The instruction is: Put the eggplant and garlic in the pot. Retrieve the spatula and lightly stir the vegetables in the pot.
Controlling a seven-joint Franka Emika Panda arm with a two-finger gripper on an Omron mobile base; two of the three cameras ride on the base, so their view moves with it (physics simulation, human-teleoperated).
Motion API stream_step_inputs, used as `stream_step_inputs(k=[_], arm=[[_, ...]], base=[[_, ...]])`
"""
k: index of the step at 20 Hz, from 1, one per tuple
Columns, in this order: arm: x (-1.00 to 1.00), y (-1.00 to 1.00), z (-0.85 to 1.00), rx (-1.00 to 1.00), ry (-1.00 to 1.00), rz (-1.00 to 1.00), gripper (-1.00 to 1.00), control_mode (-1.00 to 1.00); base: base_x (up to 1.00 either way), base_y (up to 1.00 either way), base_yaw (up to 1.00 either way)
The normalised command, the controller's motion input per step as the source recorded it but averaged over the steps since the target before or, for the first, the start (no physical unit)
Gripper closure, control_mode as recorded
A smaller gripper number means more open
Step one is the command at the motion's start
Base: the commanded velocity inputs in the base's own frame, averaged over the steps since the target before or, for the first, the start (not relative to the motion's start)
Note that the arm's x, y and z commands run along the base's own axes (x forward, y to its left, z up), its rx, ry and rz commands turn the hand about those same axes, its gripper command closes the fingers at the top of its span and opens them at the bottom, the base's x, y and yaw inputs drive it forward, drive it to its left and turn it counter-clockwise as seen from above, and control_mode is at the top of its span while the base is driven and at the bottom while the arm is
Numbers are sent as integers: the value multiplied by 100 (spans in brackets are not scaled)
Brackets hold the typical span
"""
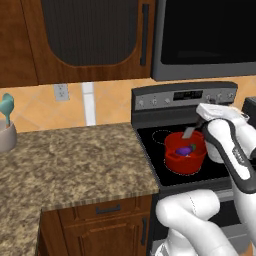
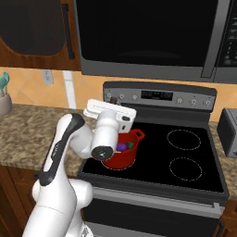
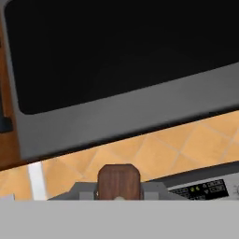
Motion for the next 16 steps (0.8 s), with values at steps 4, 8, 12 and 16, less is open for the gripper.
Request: stream_step_inputs(k=[4,8,12,16], arm=[[0,-15,0,6,31,-11,100,-100],[1,-13,-7,3,40,-9,100,-100],[15,-27,-10,3,27,-7,100,-100],[15,-31,-4,2,17,-4,100,-100]], base=[[0,0,0],[0,0,0],[0,0,0],[0,0,0]])
